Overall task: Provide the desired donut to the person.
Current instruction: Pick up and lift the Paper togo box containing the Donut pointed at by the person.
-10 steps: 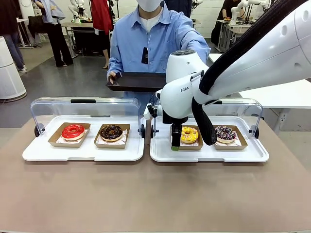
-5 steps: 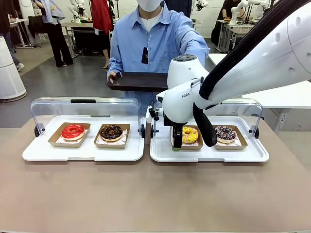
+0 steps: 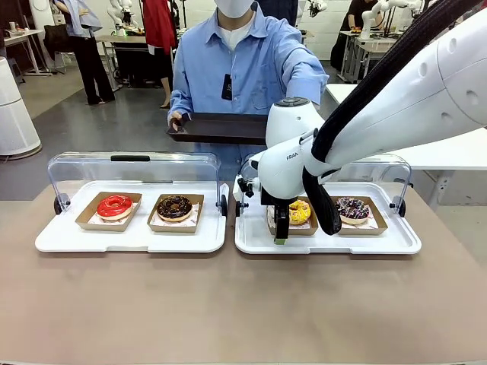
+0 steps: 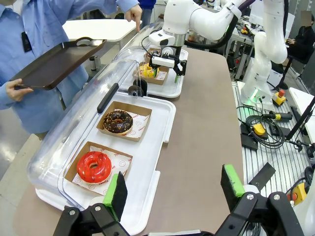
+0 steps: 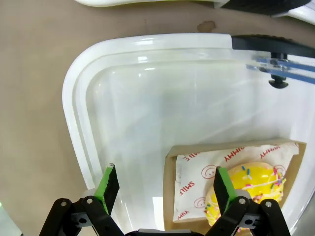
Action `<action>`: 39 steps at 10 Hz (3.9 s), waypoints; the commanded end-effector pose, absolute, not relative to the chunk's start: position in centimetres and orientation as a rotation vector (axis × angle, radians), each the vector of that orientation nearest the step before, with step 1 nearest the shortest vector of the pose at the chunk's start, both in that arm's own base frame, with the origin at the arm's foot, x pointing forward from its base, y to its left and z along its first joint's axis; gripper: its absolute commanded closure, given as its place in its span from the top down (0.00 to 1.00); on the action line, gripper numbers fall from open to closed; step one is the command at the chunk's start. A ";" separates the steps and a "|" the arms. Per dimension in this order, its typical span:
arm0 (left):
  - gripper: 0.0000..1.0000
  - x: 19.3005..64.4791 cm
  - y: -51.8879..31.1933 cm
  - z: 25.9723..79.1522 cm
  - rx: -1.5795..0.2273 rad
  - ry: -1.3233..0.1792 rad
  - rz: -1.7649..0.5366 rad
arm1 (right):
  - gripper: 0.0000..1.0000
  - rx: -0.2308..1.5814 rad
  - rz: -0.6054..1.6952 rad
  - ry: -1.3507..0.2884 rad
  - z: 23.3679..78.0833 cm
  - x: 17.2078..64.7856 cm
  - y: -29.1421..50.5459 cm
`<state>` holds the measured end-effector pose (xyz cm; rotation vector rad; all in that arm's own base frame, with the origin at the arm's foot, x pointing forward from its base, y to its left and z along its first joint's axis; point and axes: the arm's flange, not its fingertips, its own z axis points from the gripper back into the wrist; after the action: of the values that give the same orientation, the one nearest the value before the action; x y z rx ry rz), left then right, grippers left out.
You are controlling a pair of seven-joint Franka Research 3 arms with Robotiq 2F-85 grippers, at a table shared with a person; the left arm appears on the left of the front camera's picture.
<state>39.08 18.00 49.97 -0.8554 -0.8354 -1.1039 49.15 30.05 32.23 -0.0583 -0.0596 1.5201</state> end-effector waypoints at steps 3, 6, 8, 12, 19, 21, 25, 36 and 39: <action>1.00 39.0 18.0 50.0 -0.861 -0.872 -1.112 | 1.00 -0.077 1.578 -0.101 32.0 49.3 30.4; 1.00 39.0 18.0 50.0 -0.861 -0.872 -1.112 | 1.00 -0.062 1.583 -0.109 31.8 49.4 30.2; 1.00 39.0 18.0 50.0 -0.861 -0.872 -1.112 | 1.00 -0.067 1.603 -0.126 31.7 49.4 30.2; 1.00 39.0 18.0 50.0 -0.861 -0.872 -1.112 | 0.35 -0.074 1.620 -0.136 31.9 49.2 30.2; 1.00 39.0 18.0 50.0 -0.861 -0.872 -1.112 | 0.00 -0.078 1.598 -0.098 32.1 48.9 30.5; 1.00 39.0 18.0 50.0 -0.861 -0.872 -1.112 | 0.00 -0.083 1.602 -0.068 32.8 48.2 31.0; 1.00 39.0 18.0 50.0 -0.861 -0.872 -1.112 | 0.00 -0.157 1.408 0.054 41.9 42.7 32.8; 1.00 39.0 18.0 50.0 -0.861 -0.872 -1.112 | 0.00 -0.248 1.380 -0.133 62.4 30.7 34.3; 1.00 39.0 18.0 50.0 -0.861 -0.872 -1.112 | 0.00 -0.145 1.426 -0.123 63.7 35.6 32.9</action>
<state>39.07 18.02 49.96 -0.8554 -0.8364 -1.1024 34.78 32.48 63.20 -0.1984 -0.1433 1.3855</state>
